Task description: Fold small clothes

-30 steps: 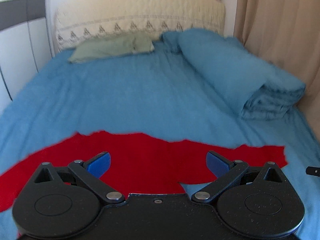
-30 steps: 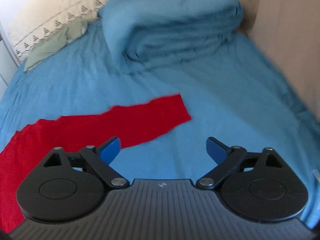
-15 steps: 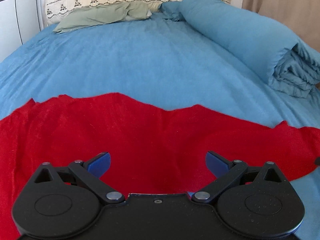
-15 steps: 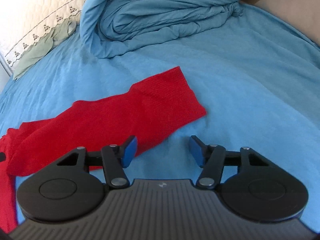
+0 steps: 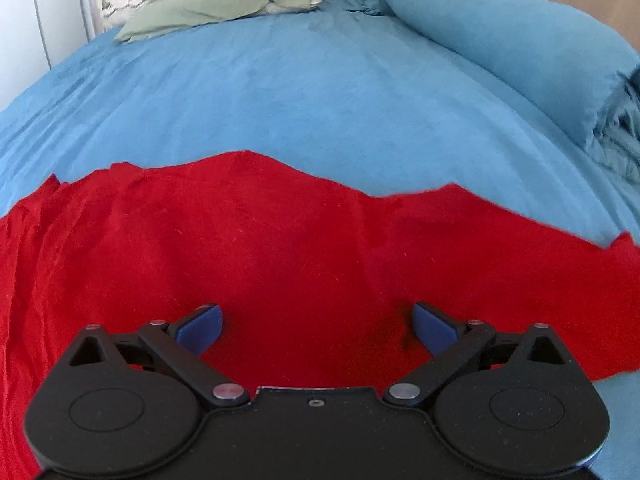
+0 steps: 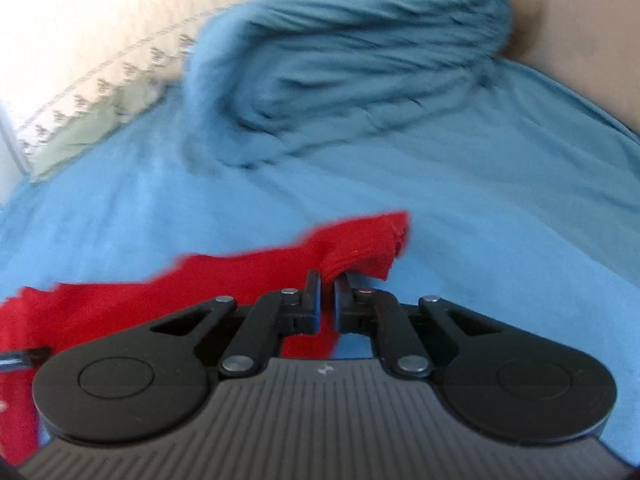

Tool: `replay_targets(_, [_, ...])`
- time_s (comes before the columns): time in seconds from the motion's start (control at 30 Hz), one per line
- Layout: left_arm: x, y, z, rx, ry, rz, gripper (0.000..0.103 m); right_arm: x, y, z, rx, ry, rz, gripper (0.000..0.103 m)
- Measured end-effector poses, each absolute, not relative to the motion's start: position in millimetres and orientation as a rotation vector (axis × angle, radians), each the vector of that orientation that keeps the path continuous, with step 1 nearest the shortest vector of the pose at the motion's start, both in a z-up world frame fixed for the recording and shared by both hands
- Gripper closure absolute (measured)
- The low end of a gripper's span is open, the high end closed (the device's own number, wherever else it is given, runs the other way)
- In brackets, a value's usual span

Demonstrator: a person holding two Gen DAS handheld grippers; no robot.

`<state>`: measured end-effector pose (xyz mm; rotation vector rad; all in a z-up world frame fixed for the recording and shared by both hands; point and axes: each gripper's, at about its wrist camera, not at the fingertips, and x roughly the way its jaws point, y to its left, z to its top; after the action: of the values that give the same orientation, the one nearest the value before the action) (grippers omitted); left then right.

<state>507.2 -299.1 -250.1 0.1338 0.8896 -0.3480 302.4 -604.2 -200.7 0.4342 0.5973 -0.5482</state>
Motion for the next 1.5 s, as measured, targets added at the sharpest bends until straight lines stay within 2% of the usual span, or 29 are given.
replay_targets(0.23, [512.6,-225.4,-199.0,0.034,0.839,-0.322,0.004,371.0,-509.3,-133.6,0.339,0.523,-0.300,0.082])
replay_targets(0.47, [514.4,-83.7,-152.1,-0.031,0.724,-0.162,0.002,455.9,-350.3,-108.0,0.333,0.477,0.010,0.082])
replay_targets(0.6, [507.9,-2.2,-150.3,-0.056,0.693,-0.068,0.002,494.4,-243.9,-120.9,0.350,0.490,0.193,0.082])
replay_targets(0.77, [506.5,68.7,-179.3,-0.113,0.740,-0.001,0.002,529.5,-140.9,-164.3,0.305,0.590,0.317,0.082])
replay_targets(0.97, [511.2,95.3,-206.1,-0.190,0.774,-0.023,0.002,540.8,-96.1,-215.7,0.205,0.675,0.344,0.082])
replay_targets(1.03, [511.2,94.0,-207.4,-0.202,0.775,-0.046,0.002,542.0,-95.2,-226.7,0.197,0.688,0.348,0.077])
replay_targets(1.07, [512.6,94.9,-208.6,-0.207,0.773,-0.058,0.002,539.0,-95.9,-229.0,0.192,0.695,0.348,0.066])
replay_targets(1.1, [513.3,95.0,-209.7,-0.215,0.771,-0.074,0.002,531.7,-98.8,-230.5,0.184,0.696,0.352,0.046])
replay_targets(1.17, [515.8,91.4,-209.8,-0.235,0.770,-0.115,0.002,514.8,-104.0,-226.9,0.159,0.658,0.342,0.032])
replay_targets(1.3, [524.8,79.3,-213.6,-0.236,0.795,-0.198,0.003,480.8,-126.2,-218.1,0.131,0.634,0.314,0.029])
replay_targets(1.37, [532.9,68.4,-221.0,-0.211,0.823,-0.223,0.008,461.4,-143.5,-218.0,0.129,0.637,0.294,0.028])
replay_targets(1.43, [536.4,58.0,-228.7,-0.177,0.848,-0.239,0.021,449.4,-155.8,-219.6,0.123,0.641,0.277,0.028])
replay_targets(1.5, [537.8,47.1,-234.9,-0.131,0.852,-0.248,0.028,440.7,-166.3,-223.1,0.111,0.648,0.257,0.028])
